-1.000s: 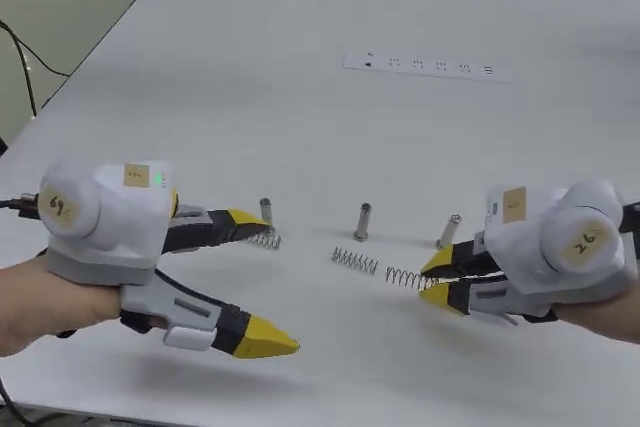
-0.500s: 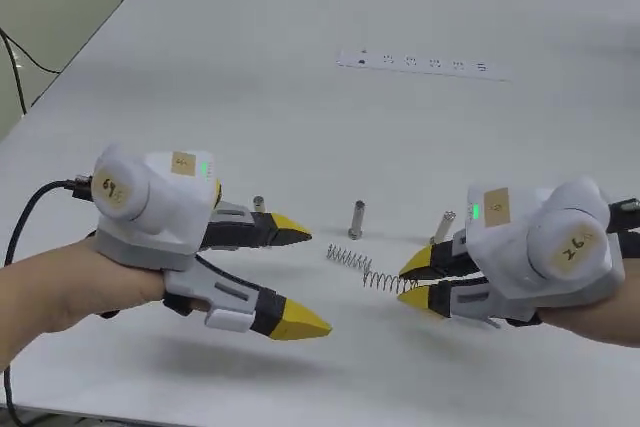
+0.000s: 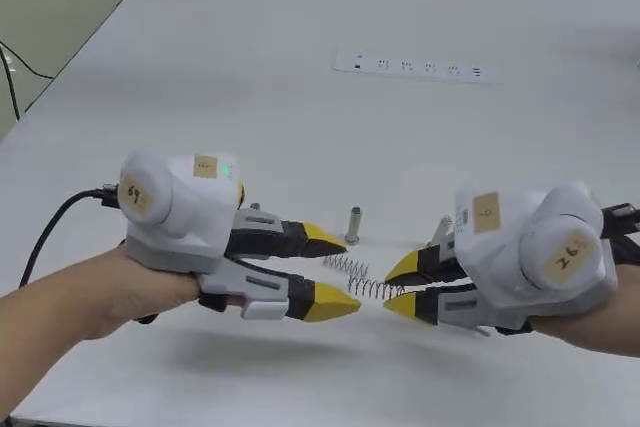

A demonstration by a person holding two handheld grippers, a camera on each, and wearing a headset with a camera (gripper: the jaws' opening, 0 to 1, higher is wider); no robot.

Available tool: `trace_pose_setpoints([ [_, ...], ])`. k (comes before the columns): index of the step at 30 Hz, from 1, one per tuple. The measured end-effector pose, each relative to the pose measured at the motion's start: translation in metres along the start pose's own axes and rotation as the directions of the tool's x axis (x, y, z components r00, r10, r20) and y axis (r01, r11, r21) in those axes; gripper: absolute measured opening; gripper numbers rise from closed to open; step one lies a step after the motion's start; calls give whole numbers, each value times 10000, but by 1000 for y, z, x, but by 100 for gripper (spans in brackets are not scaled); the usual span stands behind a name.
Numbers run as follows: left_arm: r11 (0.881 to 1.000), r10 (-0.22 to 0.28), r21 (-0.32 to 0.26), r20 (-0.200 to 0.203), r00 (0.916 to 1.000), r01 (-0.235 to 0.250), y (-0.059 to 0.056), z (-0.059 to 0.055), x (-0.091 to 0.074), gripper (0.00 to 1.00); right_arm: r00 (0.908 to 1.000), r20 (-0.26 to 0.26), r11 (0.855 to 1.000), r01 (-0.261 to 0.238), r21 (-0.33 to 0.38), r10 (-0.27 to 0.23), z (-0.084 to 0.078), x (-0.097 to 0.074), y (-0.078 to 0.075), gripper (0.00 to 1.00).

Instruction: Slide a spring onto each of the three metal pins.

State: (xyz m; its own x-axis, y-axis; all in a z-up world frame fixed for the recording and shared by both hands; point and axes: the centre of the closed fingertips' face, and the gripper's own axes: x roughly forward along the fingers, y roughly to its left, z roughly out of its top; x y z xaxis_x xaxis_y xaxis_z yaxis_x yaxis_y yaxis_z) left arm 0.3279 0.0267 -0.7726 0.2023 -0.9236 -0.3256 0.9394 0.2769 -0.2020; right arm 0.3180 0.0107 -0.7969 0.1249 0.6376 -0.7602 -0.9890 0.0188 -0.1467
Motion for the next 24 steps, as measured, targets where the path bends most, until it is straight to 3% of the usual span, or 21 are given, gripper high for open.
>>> trace_pose_setpoints([
  [9, 9998, -219, 45, 303, 9993, 218, -2, 4, 6, 23, 9999, 113, 9999, 63, -121, -61, 7, -5, -2, 8],
  [13, 9994, -296, 210, 242, 9993, 291, -4, 2, 7, 18, 9998, 163, 9999, 92, -142, -90, 9, -7, -2, 8],
  [24, 9991, -413, -49, 675, 9969, 417, -6, 7, 8, 10, 9993, 352, 9998, 123, -182, -116, 15, -12, -1, 8],
])
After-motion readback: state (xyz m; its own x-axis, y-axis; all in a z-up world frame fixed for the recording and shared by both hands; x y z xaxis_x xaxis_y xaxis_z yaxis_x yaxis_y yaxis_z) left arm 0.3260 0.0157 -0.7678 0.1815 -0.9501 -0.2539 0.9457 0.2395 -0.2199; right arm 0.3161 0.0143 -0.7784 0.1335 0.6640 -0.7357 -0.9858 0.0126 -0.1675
